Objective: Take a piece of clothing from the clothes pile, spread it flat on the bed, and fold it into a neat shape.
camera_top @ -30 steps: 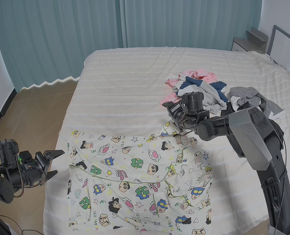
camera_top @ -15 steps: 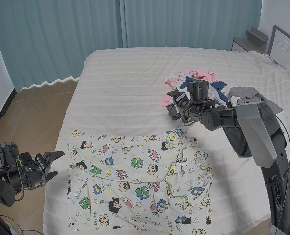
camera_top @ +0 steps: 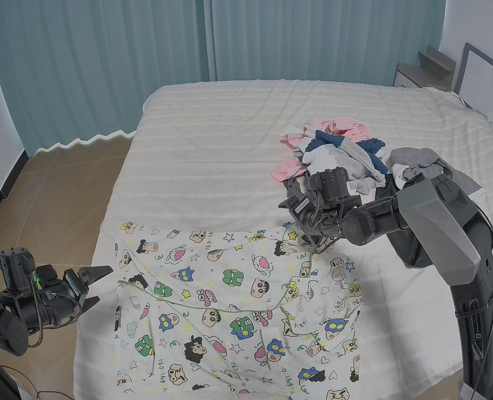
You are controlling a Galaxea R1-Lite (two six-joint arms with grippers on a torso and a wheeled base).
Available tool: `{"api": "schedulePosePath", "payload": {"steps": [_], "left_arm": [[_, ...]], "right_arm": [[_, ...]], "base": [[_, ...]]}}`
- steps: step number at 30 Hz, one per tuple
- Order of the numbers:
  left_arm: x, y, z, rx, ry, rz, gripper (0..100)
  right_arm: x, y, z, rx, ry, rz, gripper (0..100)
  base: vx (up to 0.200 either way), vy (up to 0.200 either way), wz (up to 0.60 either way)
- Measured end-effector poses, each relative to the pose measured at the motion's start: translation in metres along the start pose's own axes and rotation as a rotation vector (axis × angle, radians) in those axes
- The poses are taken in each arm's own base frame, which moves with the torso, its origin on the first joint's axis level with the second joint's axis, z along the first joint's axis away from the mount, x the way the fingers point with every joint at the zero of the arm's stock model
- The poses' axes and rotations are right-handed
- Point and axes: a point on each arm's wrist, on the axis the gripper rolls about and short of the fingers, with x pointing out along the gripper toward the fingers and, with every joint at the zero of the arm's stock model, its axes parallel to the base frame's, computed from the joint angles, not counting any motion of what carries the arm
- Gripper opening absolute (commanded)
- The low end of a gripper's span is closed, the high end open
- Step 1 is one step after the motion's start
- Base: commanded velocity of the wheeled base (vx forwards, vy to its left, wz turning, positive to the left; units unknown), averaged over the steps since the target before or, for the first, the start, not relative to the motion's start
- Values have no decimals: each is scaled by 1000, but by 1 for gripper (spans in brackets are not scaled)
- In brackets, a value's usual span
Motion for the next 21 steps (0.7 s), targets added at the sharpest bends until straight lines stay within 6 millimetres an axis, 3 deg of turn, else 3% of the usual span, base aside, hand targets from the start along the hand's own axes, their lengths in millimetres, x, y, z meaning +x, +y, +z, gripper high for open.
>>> {"api": "schedulePosePath", "payload": {"steps": [13, 21], "left_arm": [[1, 2, -3, -6, 14, 9, 100], [1, 2, -3, -7, 18, 10, 100]], "right_arm": [[12, -14, -9, 43, 20, -36, 100], [23, -8, -3, 75, -26, 6, 100]], "base": [[0, 0, 0], [0, 0, 0]]}}
